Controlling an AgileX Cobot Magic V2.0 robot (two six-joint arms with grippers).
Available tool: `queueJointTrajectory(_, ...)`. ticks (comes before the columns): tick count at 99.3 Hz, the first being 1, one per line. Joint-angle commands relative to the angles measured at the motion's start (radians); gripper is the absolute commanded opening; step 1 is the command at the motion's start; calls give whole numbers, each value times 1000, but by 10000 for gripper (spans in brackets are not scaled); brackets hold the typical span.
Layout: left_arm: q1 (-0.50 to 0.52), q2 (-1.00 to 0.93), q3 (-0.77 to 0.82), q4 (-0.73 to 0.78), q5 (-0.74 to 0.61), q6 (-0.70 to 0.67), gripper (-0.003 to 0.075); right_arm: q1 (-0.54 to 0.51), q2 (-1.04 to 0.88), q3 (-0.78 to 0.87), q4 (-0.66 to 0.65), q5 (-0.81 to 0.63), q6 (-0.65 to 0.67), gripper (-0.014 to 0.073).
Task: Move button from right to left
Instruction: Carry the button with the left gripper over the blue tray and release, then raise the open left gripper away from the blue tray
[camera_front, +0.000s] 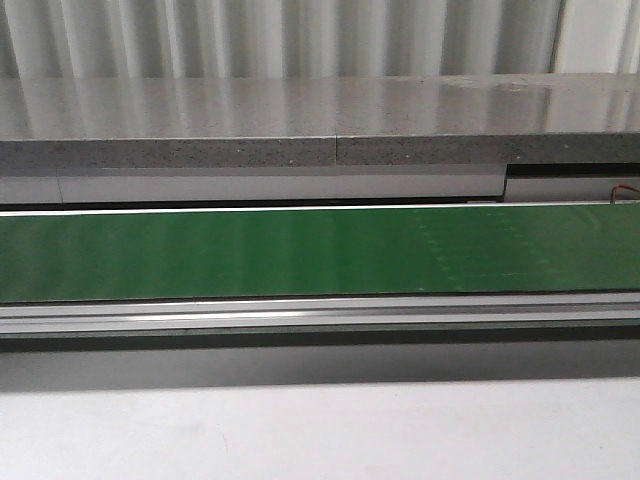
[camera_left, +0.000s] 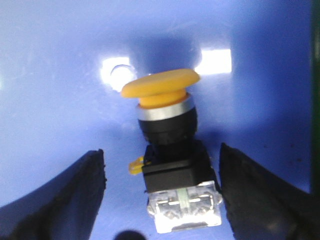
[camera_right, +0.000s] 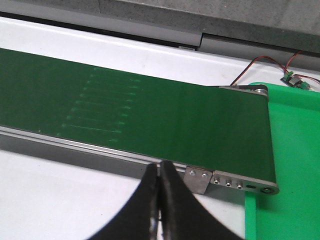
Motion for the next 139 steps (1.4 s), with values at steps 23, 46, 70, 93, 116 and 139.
queueJointTrajectory(23, 16, -142, -82, -77, 20, 0, 473, 1, 5, -27, 11, -63, -6, -67)
queueJointTrajectory(46, 14, -342, -82, -197, 75, 23, 473, 1, 5, -27, 11, -63, -6, -67)
queueJointTrajectory(70, -4, -620, -43, -409, 121, 130, 473, 1, 5, -27, 11, -63, -6, -67)
queueJointTrajectory(93, -77, -881, 66, -456, 115, 130, 454, 1, 5, -27, 11, -63, -6, -67)
queueJointTrajectory(116, -161, -1115, 220, -504, 58, 128, 270, 1, 5, -27, 11, -63, -6, -67)
queueJointTrajectory(139, -223, -1305, 359, -550, 34, 126, -18, 1, 5, -27, 11, -63, -6, -67)
